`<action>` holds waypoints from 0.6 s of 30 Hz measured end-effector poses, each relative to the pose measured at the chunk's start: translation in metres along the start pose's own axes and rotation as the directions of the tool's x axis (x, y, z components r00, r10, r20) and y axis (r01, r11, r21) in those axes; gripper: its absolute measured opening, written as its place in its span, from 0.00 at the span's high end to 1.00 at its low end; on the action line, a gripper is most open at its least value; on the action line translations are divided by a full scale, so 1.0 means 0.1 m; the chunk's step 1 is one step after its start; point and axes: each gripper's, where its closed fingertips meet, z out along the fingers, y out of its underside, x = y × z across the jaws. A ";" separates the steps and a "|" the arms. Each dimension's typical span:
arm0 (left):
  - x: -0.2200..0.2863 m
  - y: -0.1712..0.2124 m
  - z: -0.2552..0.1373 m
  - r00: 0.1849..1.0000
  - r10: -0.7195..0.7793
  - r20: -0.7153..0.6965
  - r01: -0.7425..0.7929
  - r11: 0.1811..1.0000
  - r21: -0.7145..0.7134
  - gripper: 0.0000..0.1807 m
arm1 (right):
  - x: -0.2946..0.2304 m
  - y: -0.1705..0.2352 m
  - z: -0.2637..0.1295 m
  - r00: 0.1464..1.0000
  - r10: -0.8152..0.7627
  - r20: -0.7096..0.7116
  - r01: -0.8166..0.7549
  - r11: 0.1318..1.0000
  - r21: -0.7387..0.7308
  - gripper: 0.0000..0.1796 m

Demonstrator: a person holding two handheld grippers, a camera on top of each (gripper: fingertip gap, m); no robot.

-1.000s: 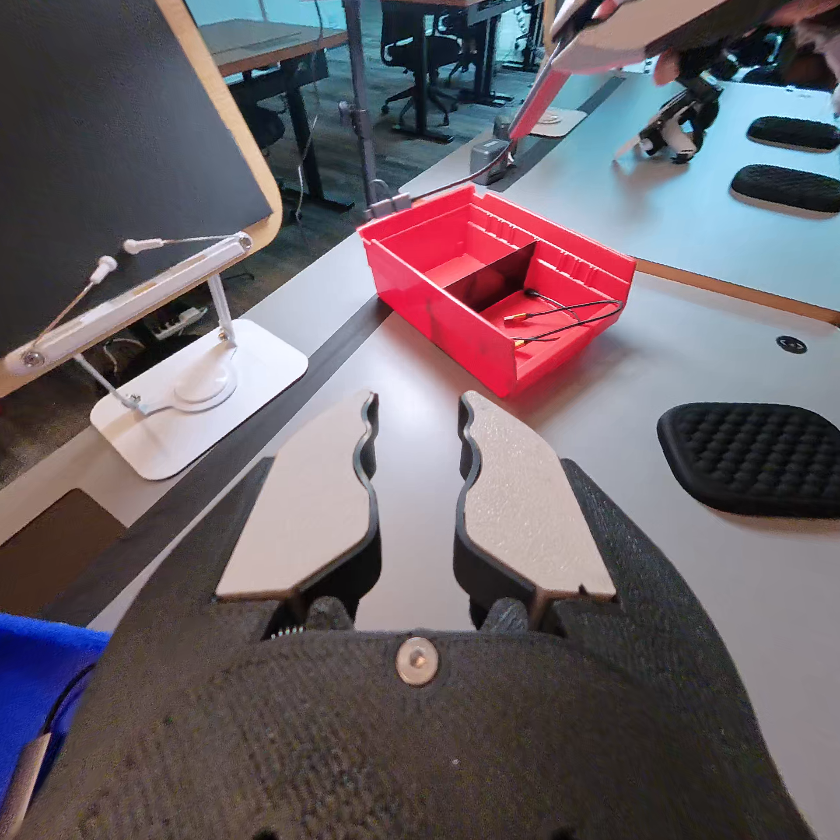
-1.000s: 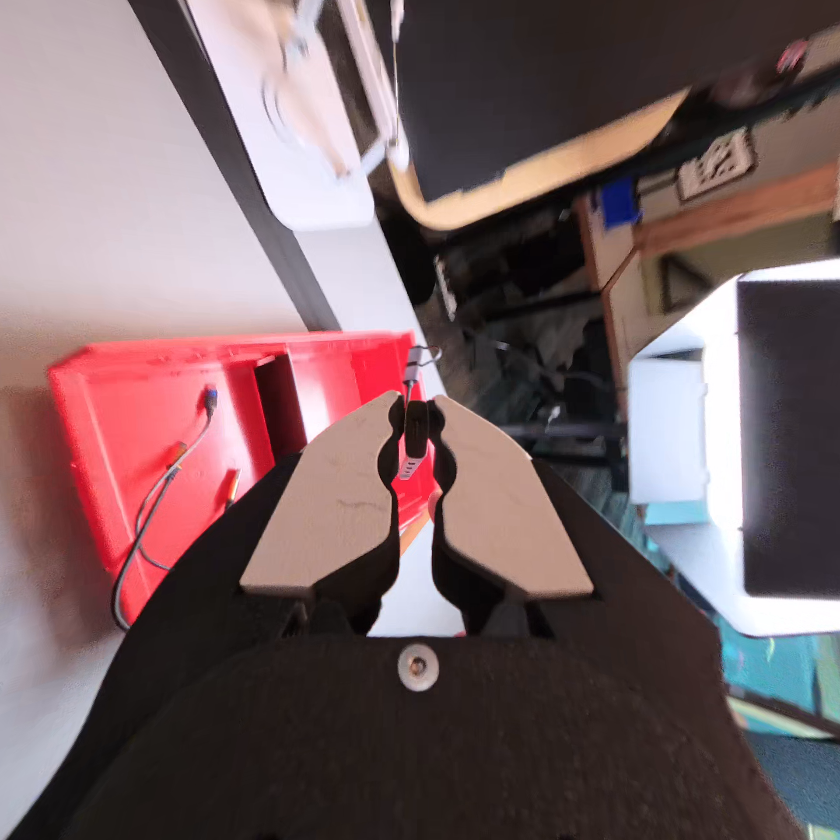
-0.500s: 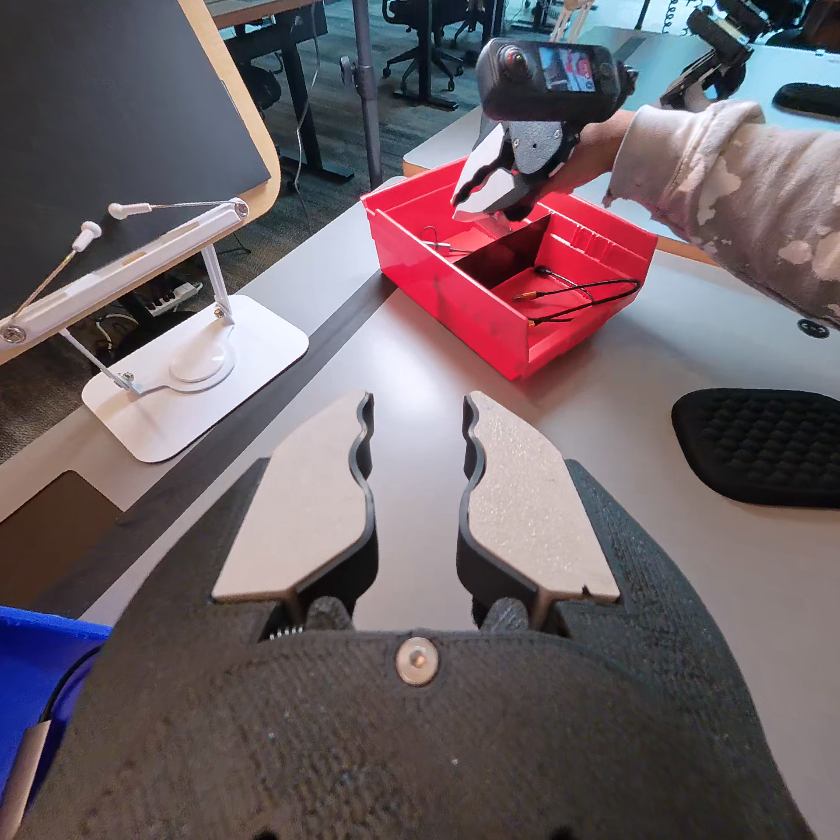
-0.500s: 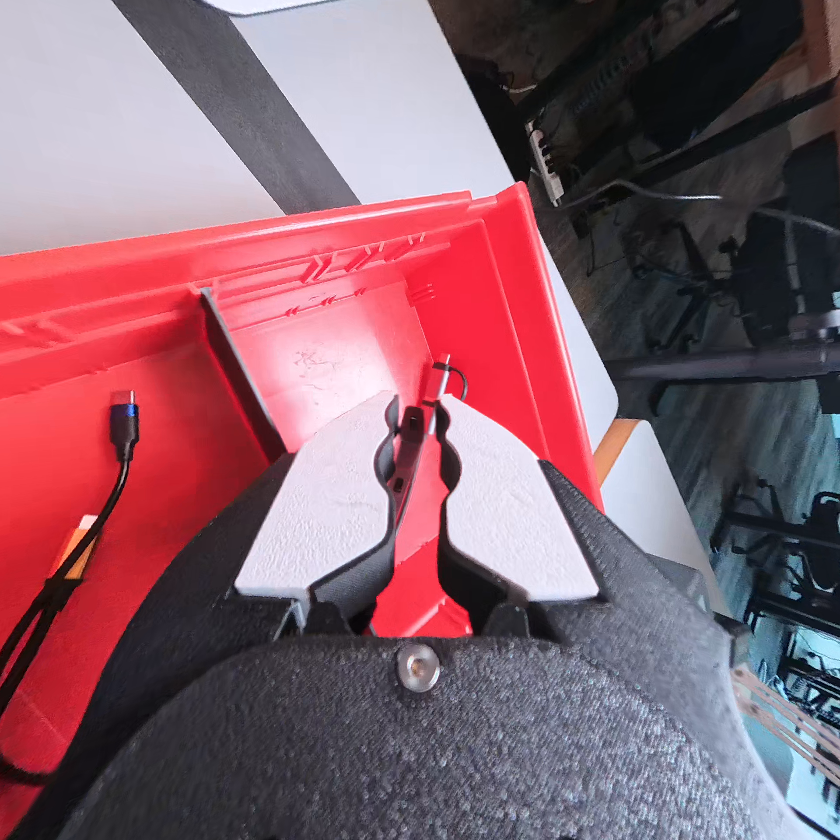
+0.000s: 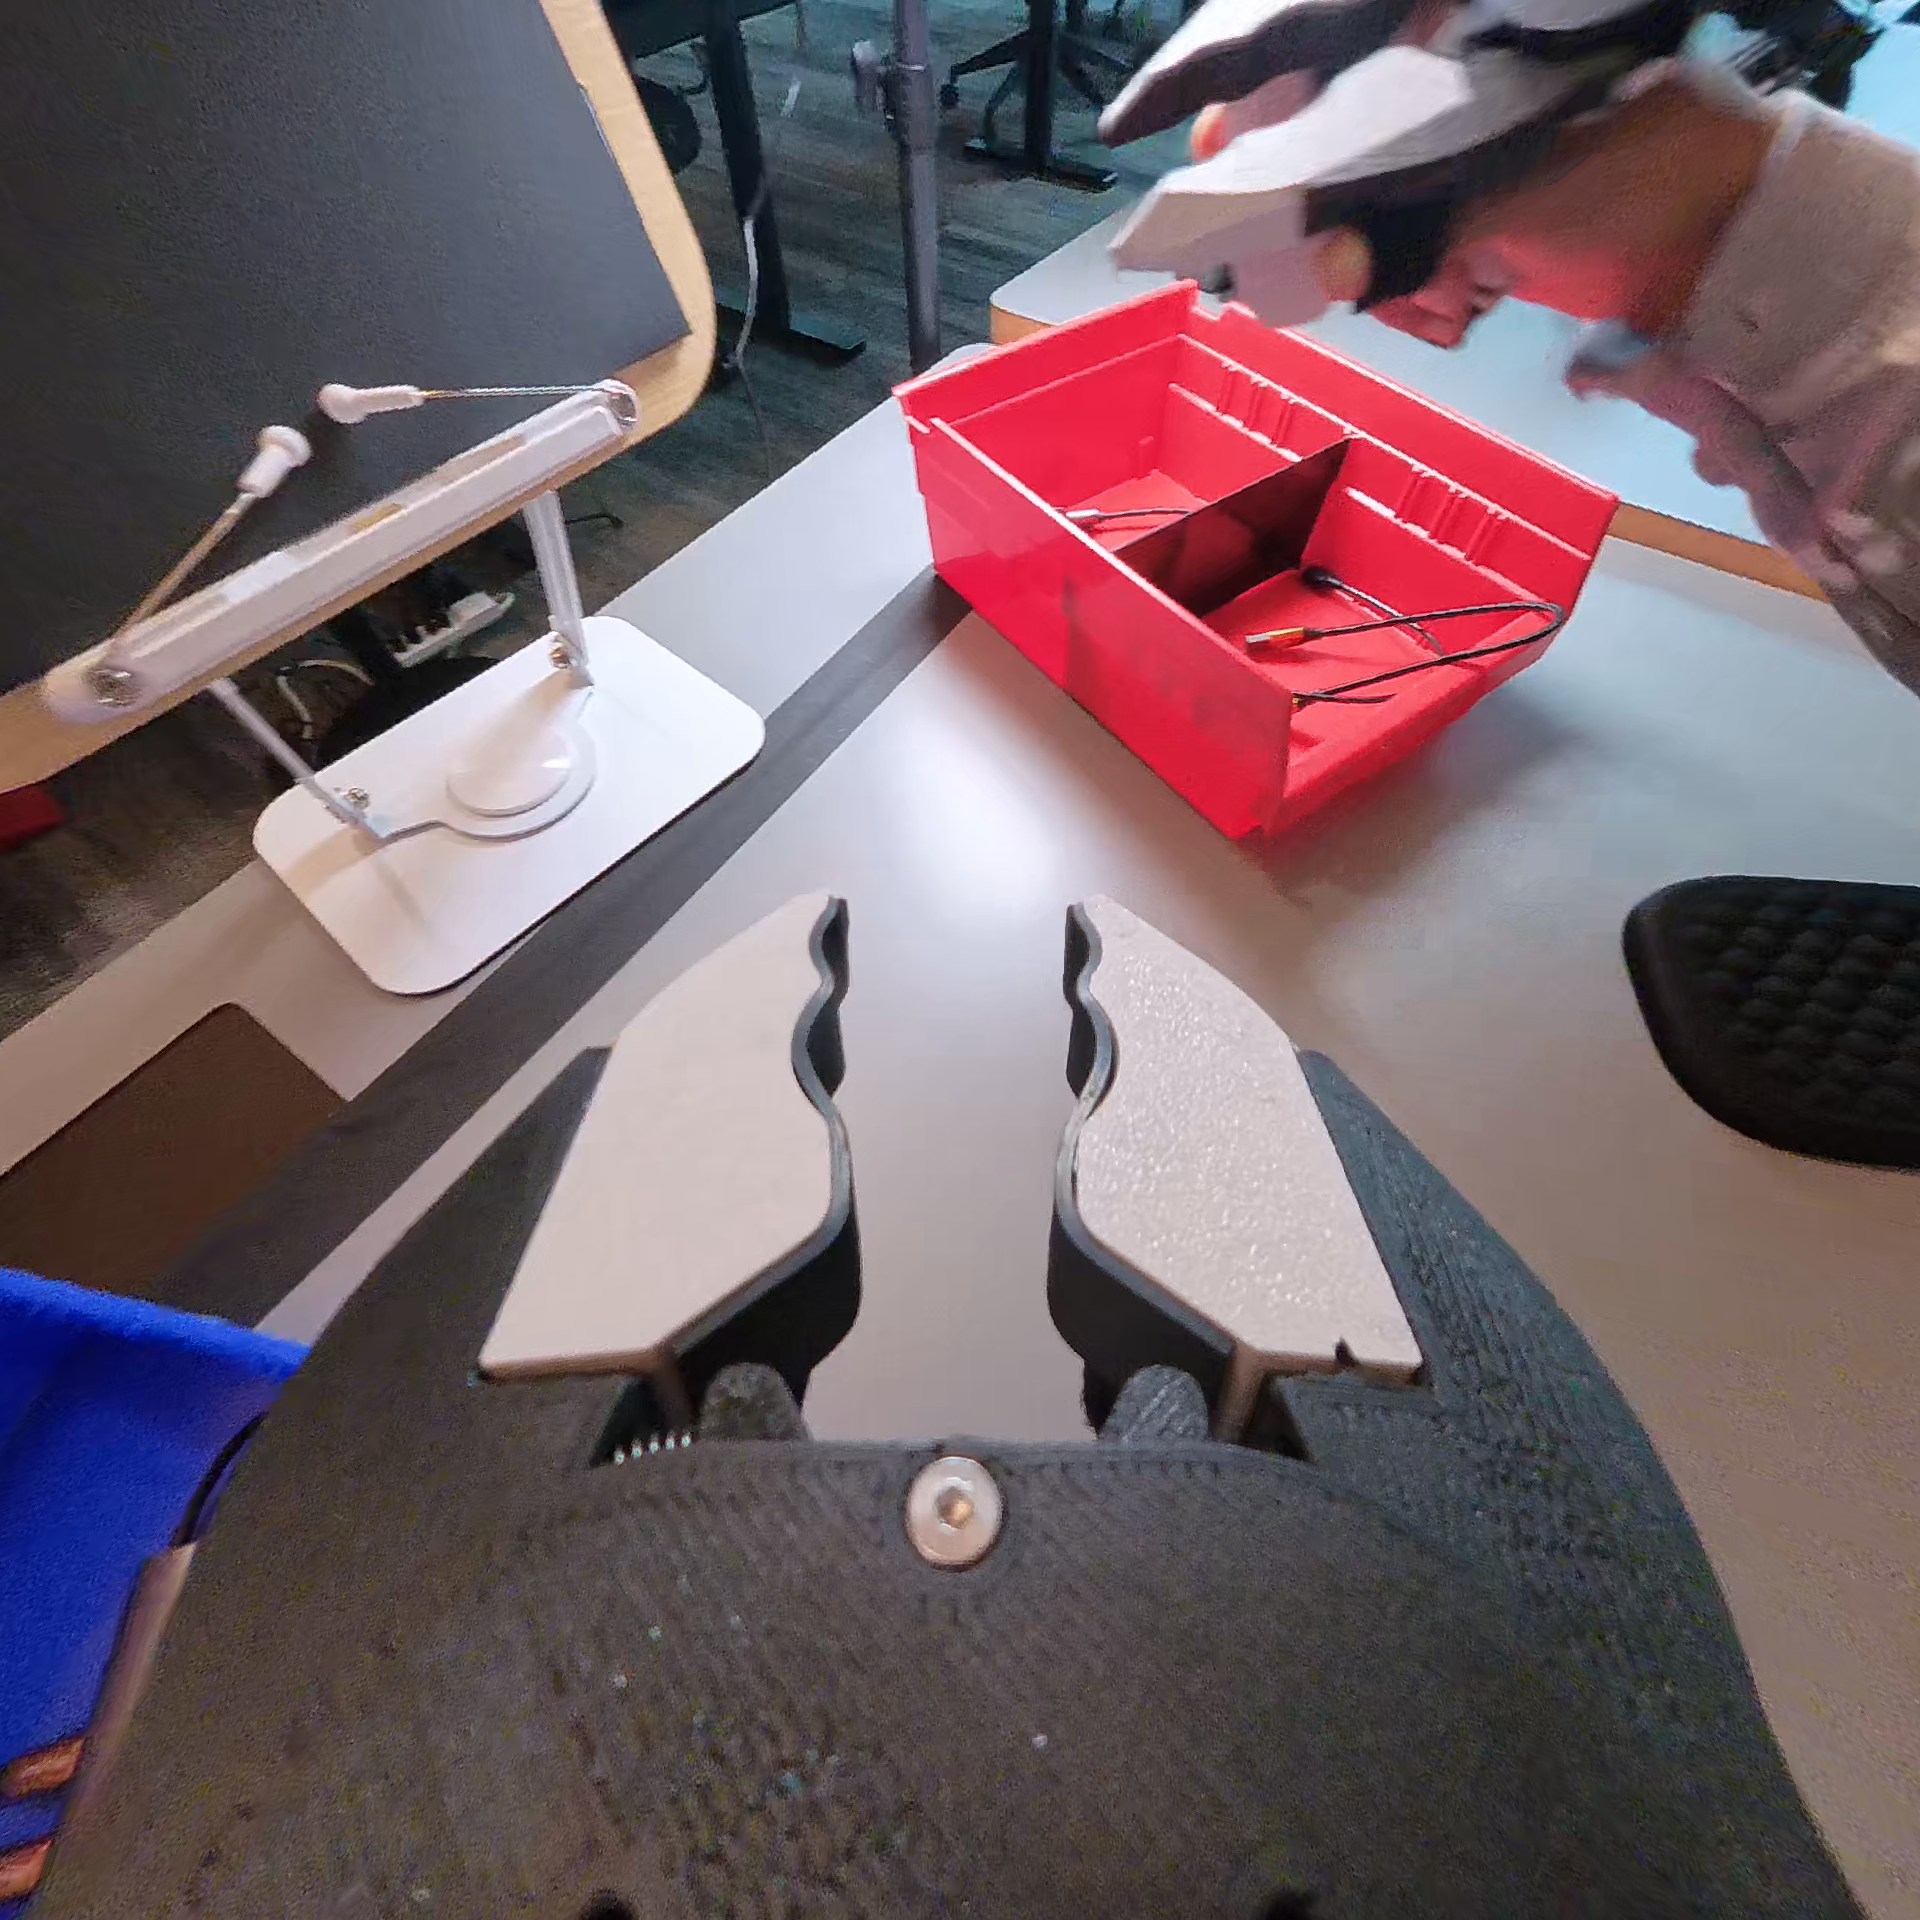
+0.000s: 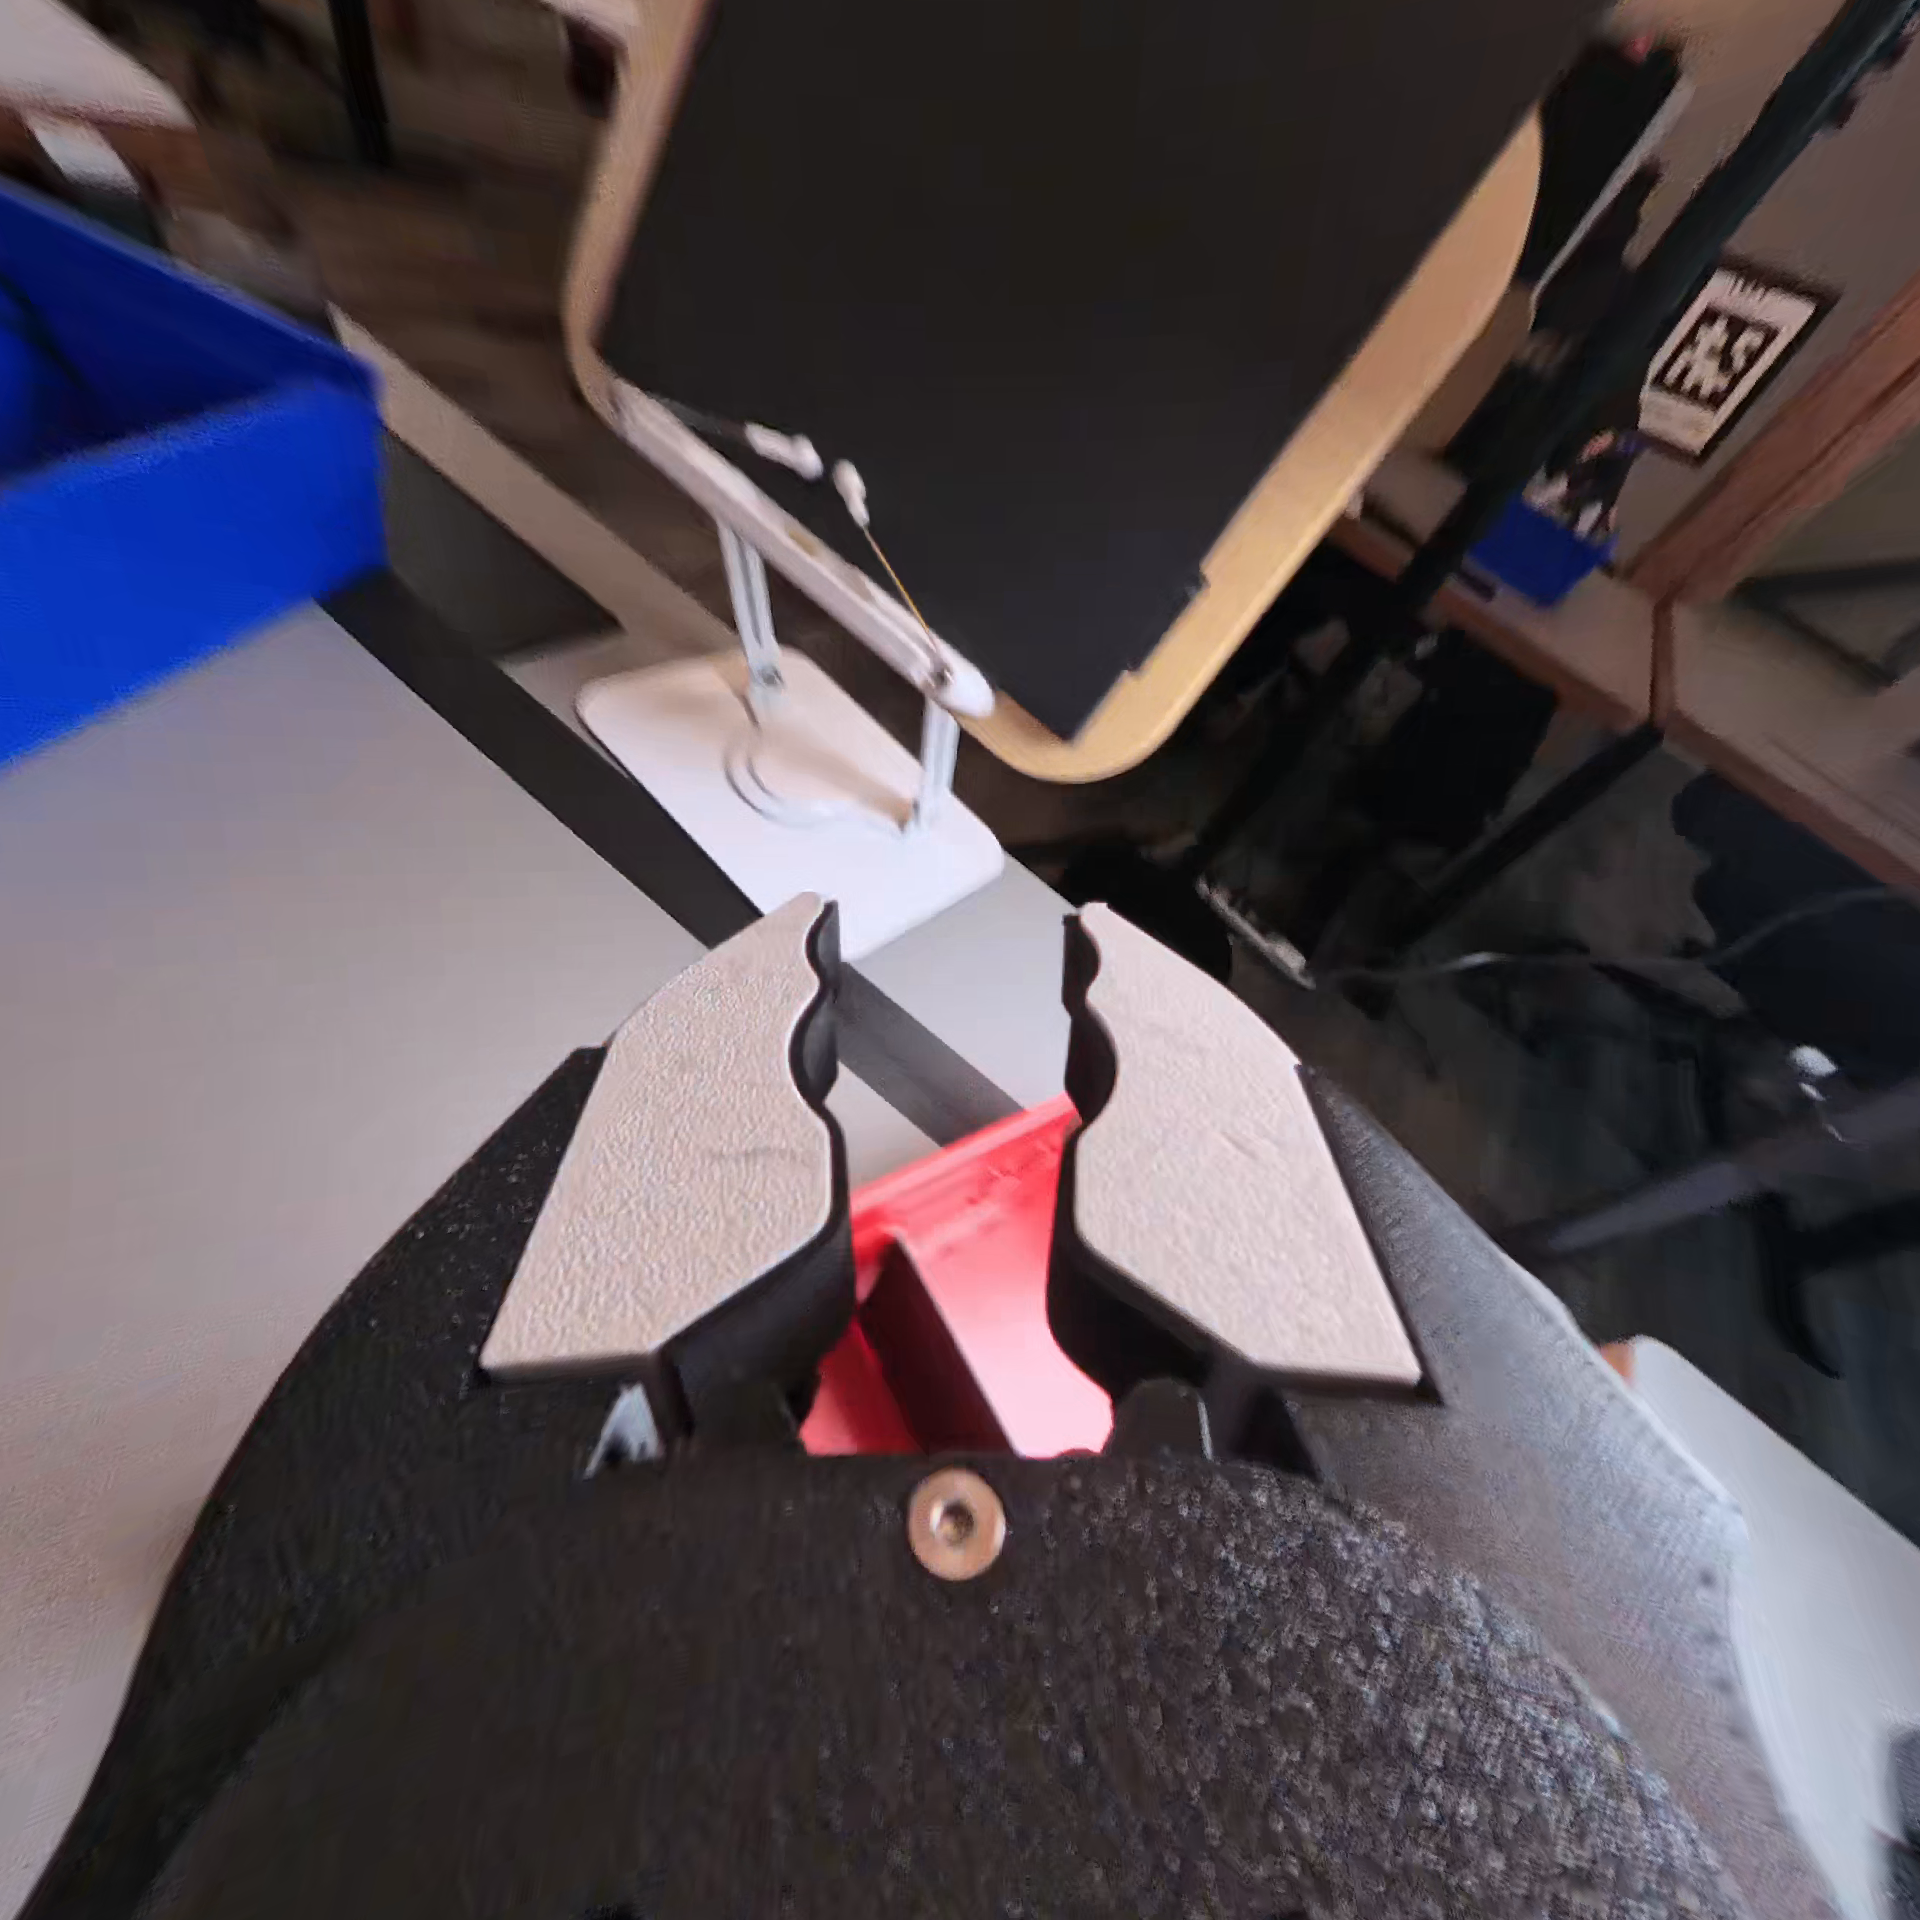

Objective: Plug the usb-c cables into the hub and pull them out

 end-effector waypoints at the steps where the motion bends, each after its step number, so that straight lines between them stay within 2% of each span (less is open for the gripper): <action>1: -0.05 0.00 -0.04 1.000 -0.005 0.016 0.005 1.000 0.004 0.78 | -0.16 -0.11 -0.10 0.999 0.038 0.014 -0.039 0.997 0.070 0.78; 5: -0.40 0.01 -0.32 0.992 -0.046 0.120 0.042 0.999 0.034 0.78 | -0.91 -0.27 -0.50 0.983 0.148 0.110 -0.170 0.955 0.242 0.79; 9: -0.87 0.14 -0.67 0.961 -0.107 0.257 0.099 0.994 0.043 0.78 | -1.60 0.08 -0.68 0.980 0.118 0.159 -0.155 0.958 0.242 0.80; 12: -1.17 0.28 -0.84 0.946 -0.153 0.286 0.155 0.988 0.016 0.78 | -1.90 0.38 -0.71 0.980 0.090 0.179 -0.129 0.967 0.221 0.80; 15: -1.43 0.57 -0.82 0.953 -0.180 0.244 0.219 0.965 -0.143 0.78 | -2.00 0.52 -0.73 0.980 0.065 0.188 -0.110 0.964 0.243 0.80; 18: -1.75 0.95 -0.76 0.952 -0.181 0.246 0.260 0.902 -0.345 0.78 | -1.99 0.49 -0.77 0.972 0.073 0.222 -0.135 0.951 0.279 0.81</action>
